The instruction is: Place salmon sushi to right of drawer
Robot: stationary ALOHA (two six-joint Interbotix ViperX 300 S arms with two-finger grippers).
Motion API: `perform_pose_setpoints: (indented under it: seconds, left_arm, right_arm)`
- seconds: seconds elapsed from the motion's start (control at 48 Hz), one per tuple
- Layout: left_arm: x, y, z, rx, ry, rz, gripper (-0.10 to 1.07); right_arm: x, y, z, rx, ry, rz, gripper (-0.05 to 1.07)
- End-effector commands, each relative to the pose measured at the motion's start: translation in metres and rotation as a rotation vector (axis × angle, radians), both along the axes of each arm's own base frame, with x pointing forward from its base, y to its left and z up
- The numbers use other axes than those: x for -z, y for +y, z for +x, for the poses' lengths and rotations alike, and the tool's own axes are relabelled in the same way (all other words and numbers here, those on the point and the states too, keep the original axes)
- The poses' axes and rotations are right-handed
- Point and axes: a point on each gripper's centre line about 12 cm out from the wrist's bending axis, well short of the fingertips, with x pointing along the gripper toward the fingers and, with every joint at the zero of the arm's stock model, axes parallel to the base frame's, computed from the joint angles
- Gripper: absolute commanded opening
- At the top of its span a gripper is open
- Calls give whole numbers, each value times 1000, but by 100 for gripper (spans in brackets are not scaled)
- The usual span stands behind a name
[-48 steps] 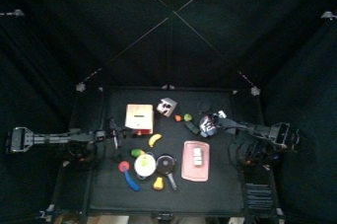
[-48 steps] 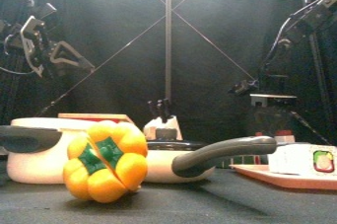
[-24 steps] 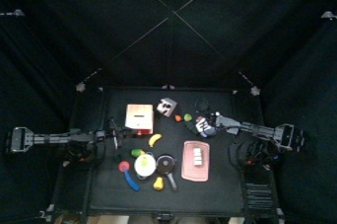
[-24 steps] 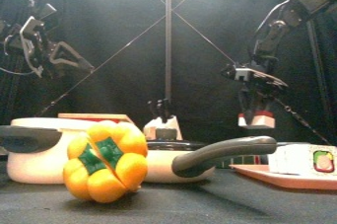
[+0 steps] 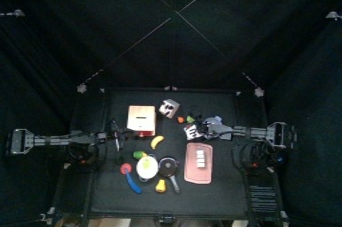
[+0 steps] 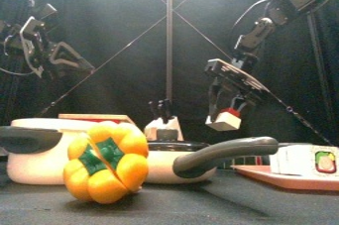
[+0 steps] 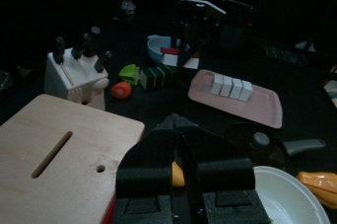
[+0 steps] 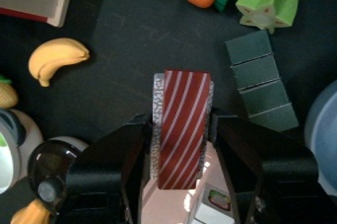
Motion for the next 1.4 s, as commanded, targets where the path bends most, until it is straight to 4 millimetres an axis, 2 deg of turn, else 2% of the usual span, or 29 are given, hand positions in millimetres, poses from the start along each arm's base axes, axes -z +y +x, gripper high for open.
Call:
perform_pose_setpoints:
  seconds: [0.0, 0.25, 0.562, 0.729, 0.958, 1.146, 1.375]
  left_arm:
    - [-3, 0, 2, 0, -10, 4, 42]
    - [-3, 0, 2, 0, -9, 4, 41]
    - [-3, 0, 2, 0, -9, 2, 41]
    - [-3, 0, 2, 0, -9, 4, 41]
    - [-3, 0, 2, 0, -9, 4, 41]
    - [-3, 0, 2, 0, -9, 2, 41]
    - [-3, 0, 2, 0, -9, 2, 42]
  right_arm:
    - [-10, 2, 14, 6, -41, -23, 75]
    - [2, 11, 41, 55, -30, -46, 75]
    - [26, 27, 51, 157, 37, -31, 75]
    - [36, 25, 54, 217, 82, -54, 76]
    - [35, 18, 63, 235, 130, -110, 76]
    - [35, 15, 74, 242, 121, -110, 76]
    - [46, 10, 83, 238, 116, -101, 76]
